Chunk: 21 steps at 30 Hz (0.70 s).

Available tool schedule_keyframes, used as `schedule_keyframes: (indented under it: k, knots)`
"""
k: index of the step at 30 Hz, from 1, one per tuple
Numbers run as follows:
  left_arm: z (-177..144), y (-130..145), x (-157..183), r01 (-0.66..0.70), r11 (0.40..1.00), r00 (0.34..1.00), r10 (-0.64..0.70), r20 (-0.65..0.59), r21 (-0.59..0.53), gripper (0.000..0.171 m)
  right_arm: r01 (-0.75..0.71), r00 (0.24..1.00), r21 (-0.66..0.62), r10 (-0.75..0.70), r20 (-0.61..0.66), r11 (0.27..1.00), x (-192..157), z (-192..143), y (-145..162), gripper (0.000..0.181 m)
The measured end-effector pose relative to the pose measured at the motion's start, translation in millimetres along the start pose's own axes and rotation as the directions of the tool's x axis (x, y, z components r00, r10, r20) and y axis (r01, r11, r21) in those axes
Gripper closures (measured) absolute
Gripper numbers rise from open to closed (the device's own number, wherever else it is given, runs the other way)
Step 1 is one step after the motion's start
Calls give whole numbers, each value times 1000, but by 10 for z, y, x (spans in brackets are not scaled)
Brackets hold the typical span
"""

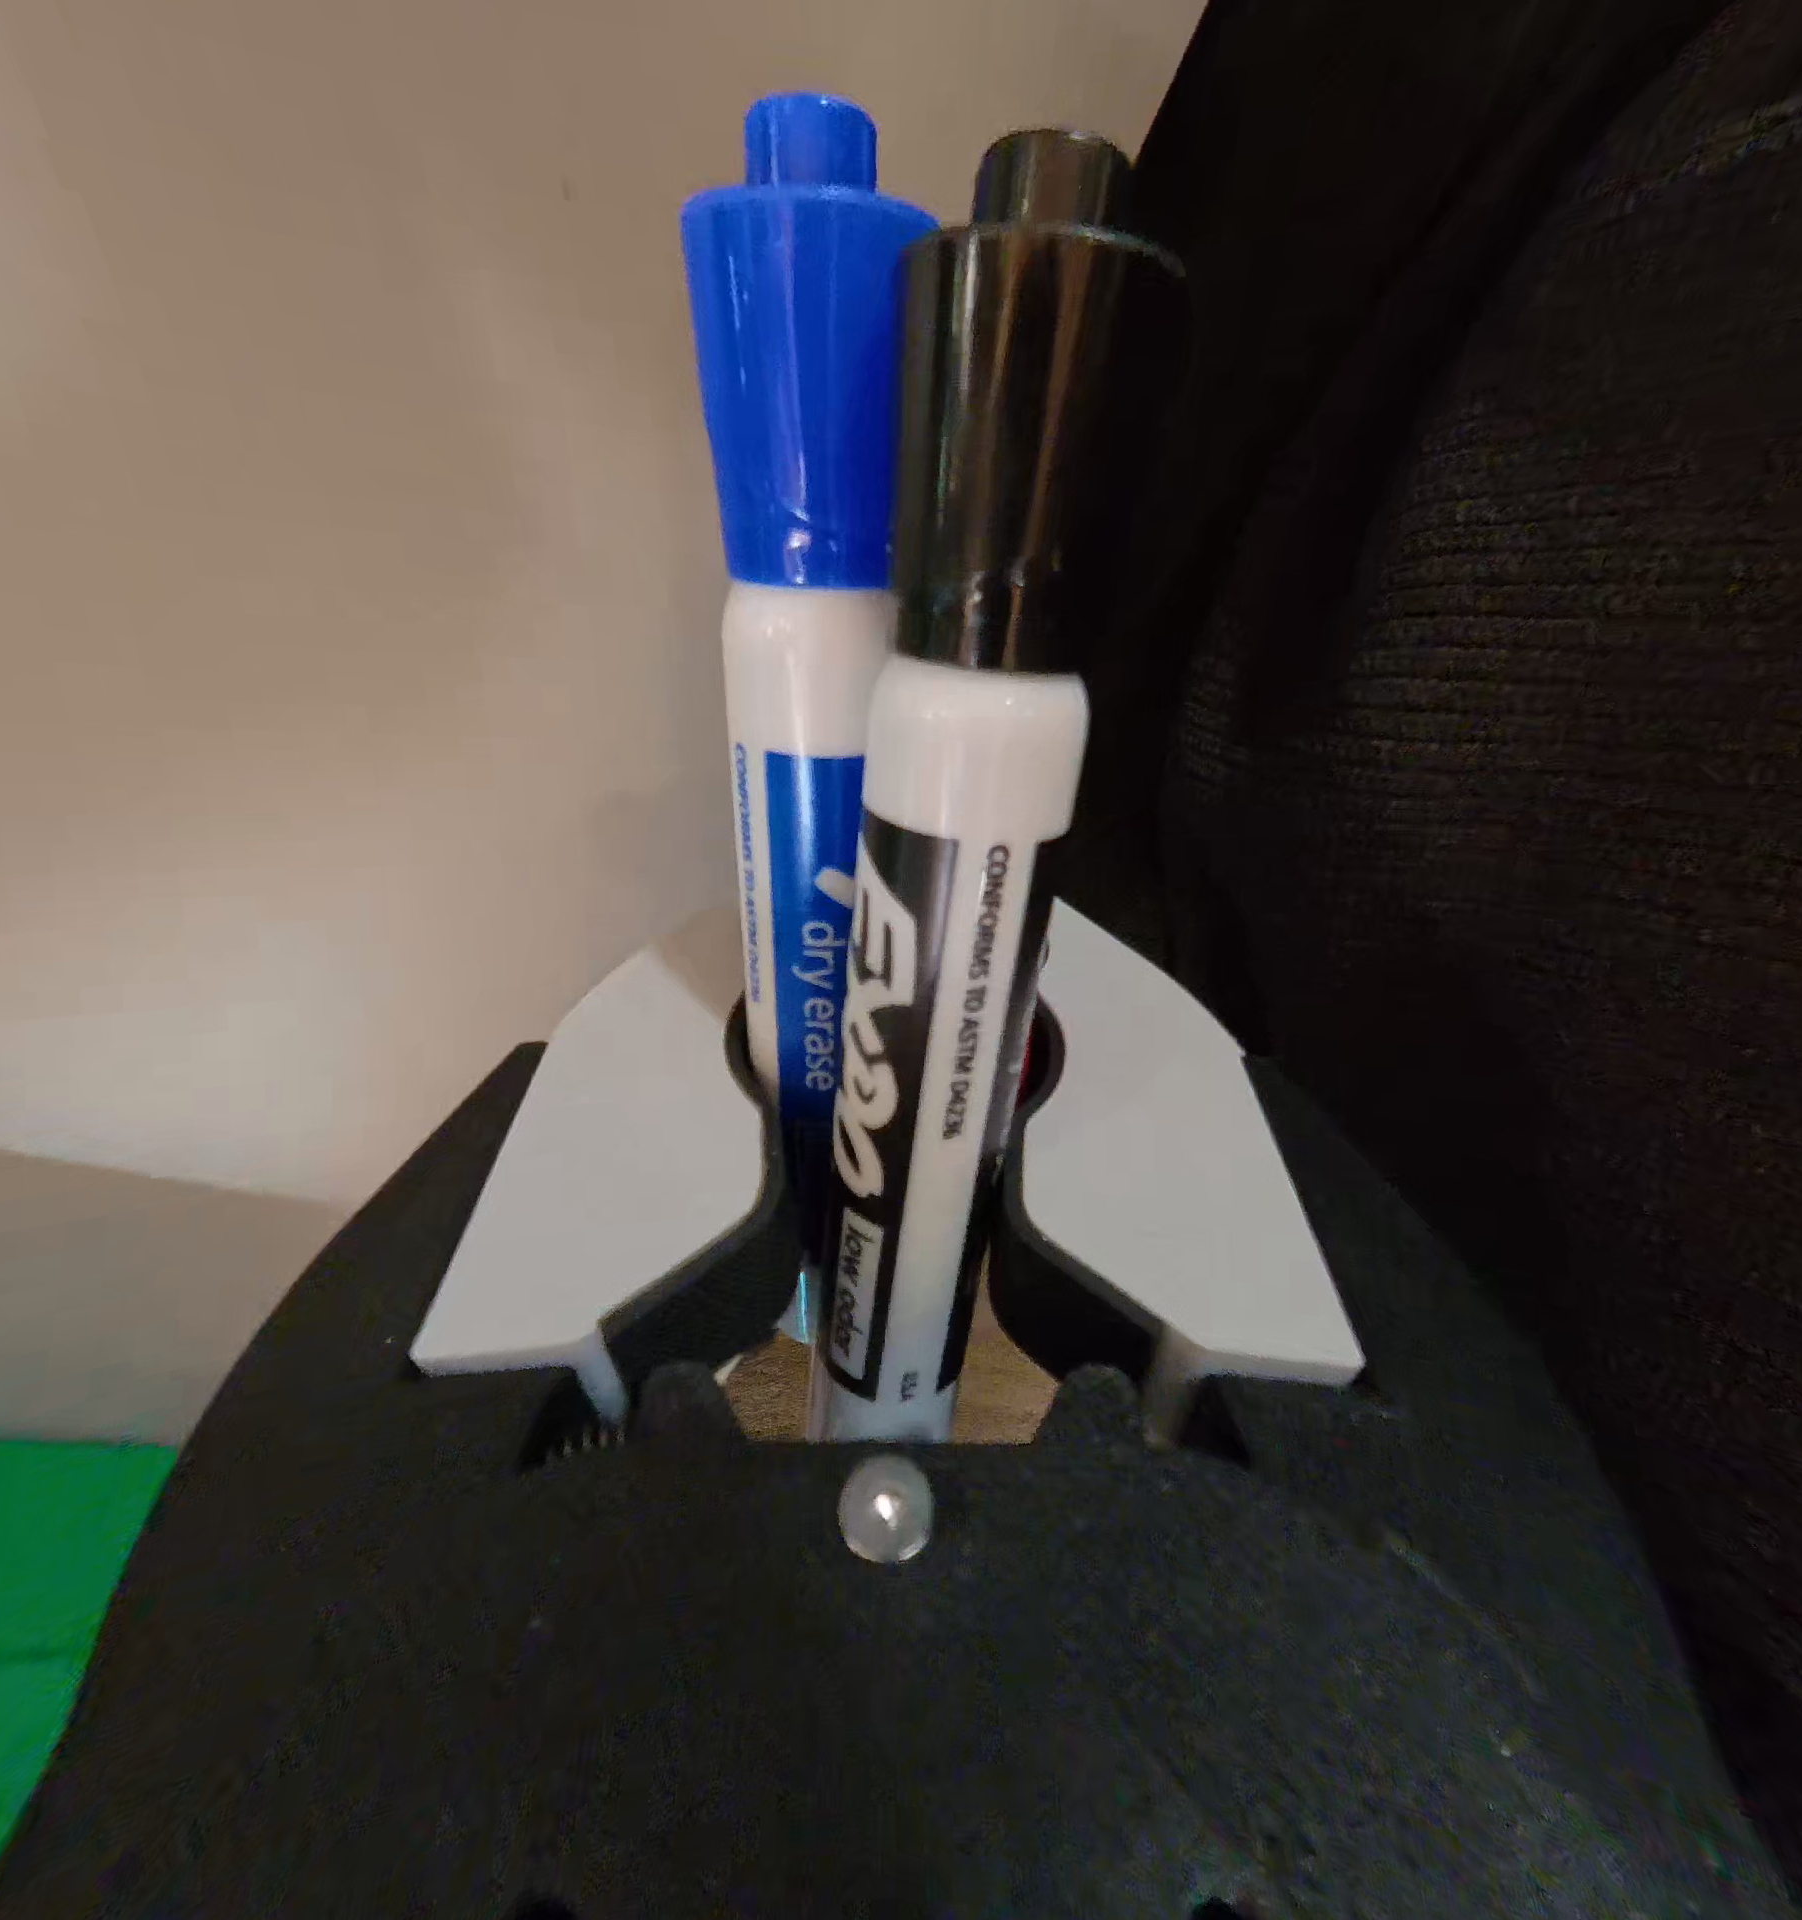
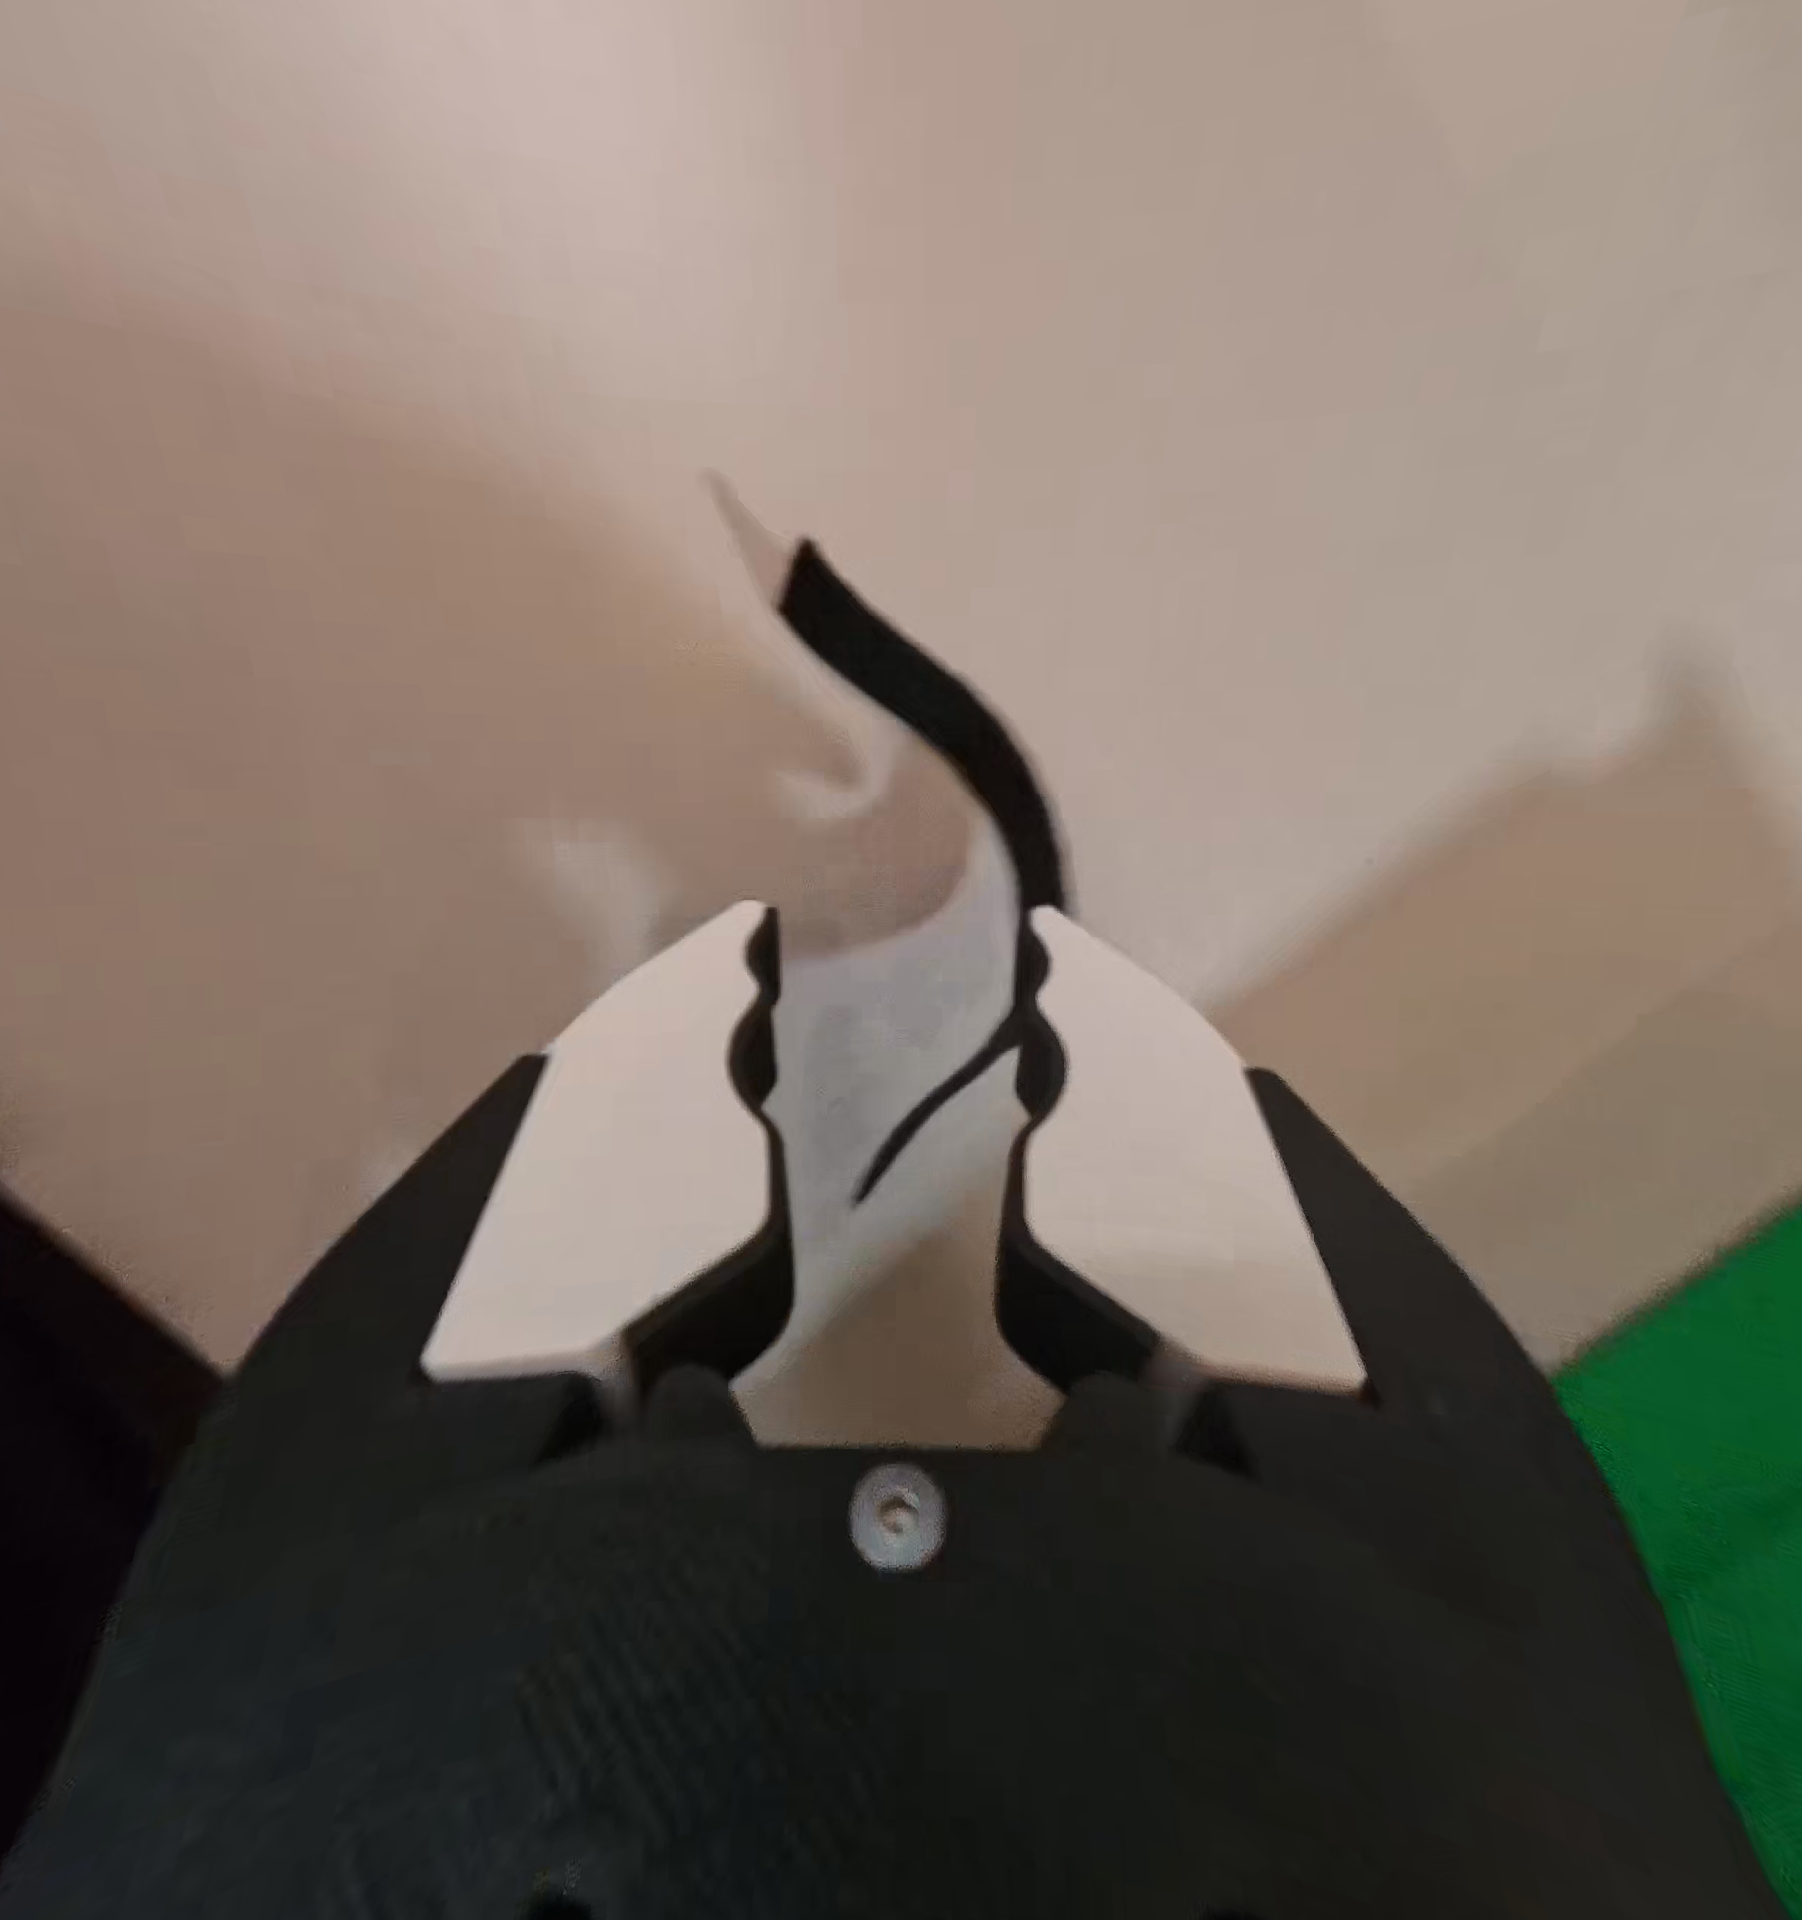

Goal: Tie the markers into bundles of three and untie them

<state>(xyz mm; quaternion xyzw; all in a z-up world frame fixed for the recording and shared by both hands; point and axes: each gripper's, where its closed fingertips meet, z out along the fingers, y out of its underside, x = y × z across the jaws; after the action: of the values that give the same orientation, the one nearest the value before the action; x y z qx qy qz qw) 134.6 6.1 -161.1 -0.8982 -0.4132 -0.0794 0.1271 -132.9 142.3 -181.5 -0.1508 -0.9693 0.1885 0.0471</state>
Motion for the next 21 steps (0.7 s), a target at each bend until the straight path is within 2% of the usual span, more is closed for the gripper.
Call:
schedule_keyframes:
  k: [2,4,8,10,15,17,19,21]
  knots:
    - [29,-123,-43,-36,999,999,36,-4,-14,129,-45,998,69,42,48,997,-99,-40,23,128]
    - [65,-231,-76,-70,997,997,69,-13,-30,129,-42,999,100,42,3,994,-54,-82,123,130]
    - [134,-420,-90,-138,990,990,135,-47,-43,128,30,963,107,-1,-269,994,332,-179,379,131]
    - [162,-495,-92,-166,985,985,163,-58,-51,128,34,943,149,17,-331,988,437,-164,447,132]
    - [217,-586,-68,-206,977,976,201,-80,-58,128,-75,986,196,103,-134,978,114,49,512,135]
    - [222,-585,-65,-208,976,976,203,-82,-60,128,-79,997,222,77,16,972,-216,54,432,147]
    - [213,-574,-70,-204,977,977,199,-78,-59,128,-71,979,309,7,205,949,-616,-60,262,149]
    - [193,-556,-71,-196,979,979,192,-73,-56,128,-46,980,376,-31,197,926,-672,-175,137,151]
